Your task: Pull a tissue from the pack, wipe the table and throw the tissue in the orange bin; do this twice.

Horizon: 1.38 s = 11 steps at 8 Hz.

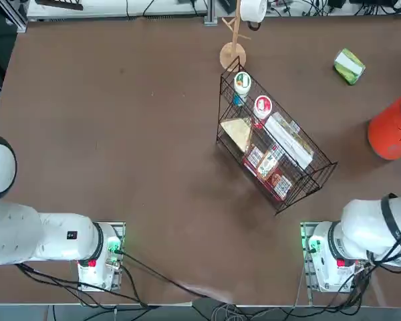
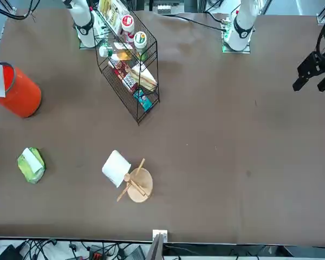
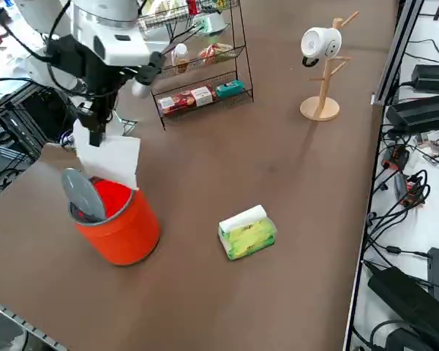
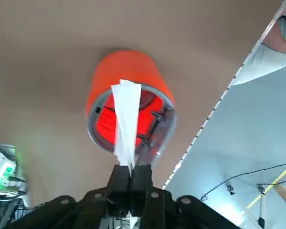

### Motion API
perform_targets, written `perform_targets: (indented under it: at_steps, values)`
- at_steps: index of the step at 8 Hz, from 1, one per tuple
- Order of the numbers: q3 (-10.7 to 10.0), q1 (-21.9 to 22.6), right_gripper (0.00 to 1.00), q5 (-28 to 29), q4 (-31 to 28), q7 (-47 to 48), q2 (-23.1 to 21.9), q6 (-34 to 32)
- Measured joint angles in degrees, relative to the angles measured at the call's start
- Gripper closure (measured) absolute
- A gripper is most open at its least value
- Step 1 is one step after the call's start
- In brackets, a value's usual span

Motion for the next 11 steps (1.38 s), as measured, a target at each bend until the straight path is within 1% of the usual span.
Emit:
perform_targets:
  at_steps: [2,3,5,8,10,11]
  values:
    - [0.0,-2.9,0.98,0.0,0.0,-3.2,-0.4,0.6]
    - [0.0,-3.4,0.98,0.0,-0.1,-3.7,-0.3,0.6]
    - [0.5,-3.4,0.98,0.1,-1.0,-3.7,0.2,0.6]
    - [0.9,-3.3,0.98,2.7,-3.2,-3.7,1.4,1.4]
    - [0.9,-3.3,0.93,3.0,-5.0,-3.7,2.3,3.0]
    - [1.0,-3.3,0.87,3.0,-5.2,-3.7,2.7,3.1]
